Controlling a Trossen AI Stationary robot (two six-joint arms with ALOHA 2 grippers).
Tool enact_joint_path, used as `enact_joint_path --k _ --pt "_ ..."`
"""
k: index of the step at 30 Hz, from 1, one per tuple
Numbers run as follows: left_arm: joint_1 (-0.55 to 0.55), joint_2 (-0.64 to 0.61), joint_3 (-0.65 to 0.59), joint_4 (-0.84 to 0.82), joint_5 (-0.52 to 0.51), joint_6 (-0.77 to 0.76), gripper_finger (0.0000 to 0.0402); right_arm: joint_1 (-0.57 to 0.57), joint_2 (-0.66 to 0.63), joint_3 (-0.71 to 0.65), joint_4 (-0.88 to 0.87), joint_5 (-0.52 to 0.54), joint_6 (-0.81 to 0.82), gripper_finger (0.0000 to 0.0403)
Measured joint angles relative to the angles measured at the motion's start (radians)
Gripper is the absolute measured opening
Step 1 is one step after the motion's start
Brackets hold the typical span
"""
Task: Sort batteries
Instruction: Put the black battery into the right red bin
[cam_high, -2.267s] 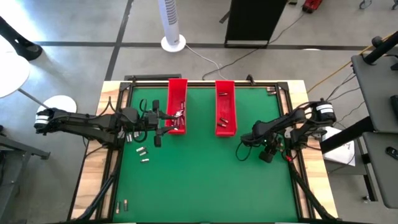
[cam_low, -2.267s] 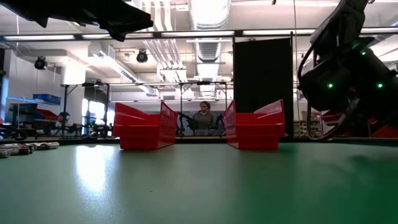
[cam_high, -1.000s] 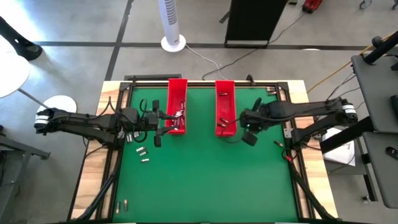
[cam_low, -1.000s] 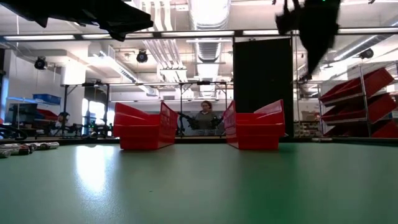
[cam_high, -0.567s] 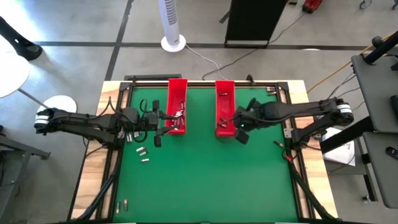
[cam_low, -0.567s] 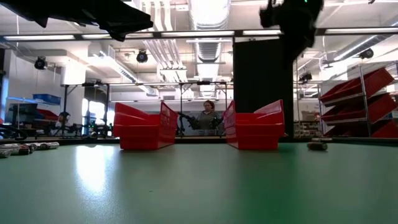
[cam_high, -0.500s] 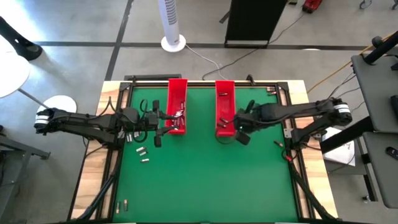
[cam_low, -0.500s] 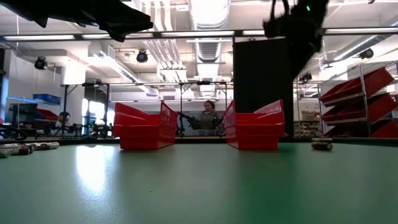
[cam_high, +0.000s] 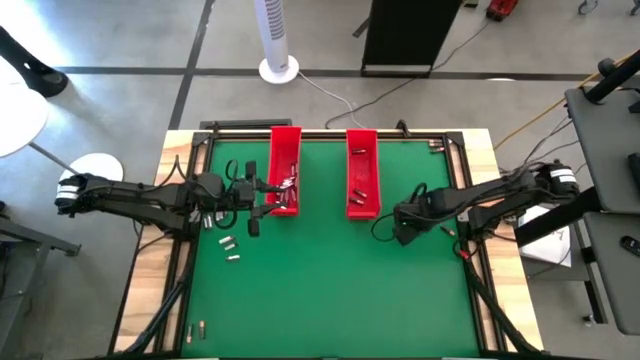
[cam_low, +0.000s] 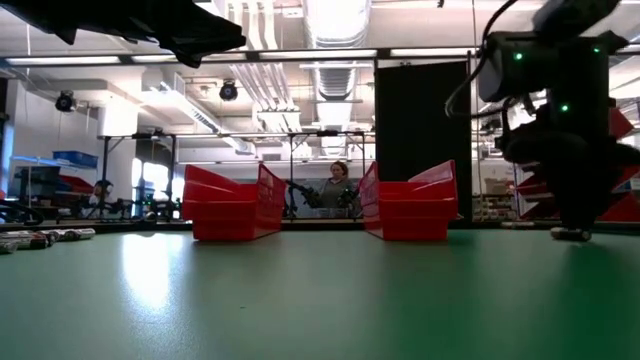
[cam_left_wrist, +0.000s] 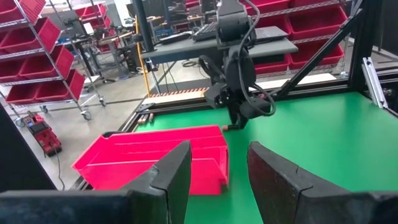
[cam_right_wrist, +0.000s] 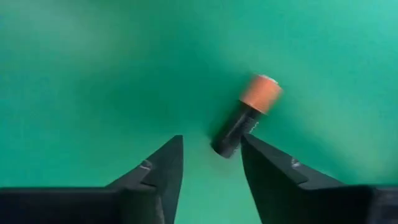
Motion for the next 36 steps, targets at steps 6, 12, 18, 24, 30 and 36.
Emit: enact_joint_path --k 6,12,18,24,30,36 --pt "0.000 0.000 0.000 0.003 0.000 -0.003 0.0136 -0.026 -0.068 -0.050 0.009 0.007 0.046 0.0177" --pt "0.000 0.000 0.000 0.008 0.000 -0.003 0.0136 -0.039 -0.058 -0.094 0.043 0.035 0.091 0.0163" --pt "0.000 0.000 0.000 0.008 0.000 -0.008 0.0136 -0.039 -0.017 -0.113 0.089 0.045 0.131 0.0133" --pt "0.000 0.000 0.000 0.008 0.000 -0.008 0.0136 -0.038 0.011 -0.113 0.095 0.060 0.144 0.0071" --pt "0.000 0.000 0.000 0.008 0.000 -0.008 0.0136 -0.038 0.012 -0.106 0.091 0.082 0.125 0.0036" --pt "0.000 0.000 0.000 0.008 0.000 -0.008 0.0136 -0.040 0.003 0.010 -0.036 0.155 0.063 0.0038"
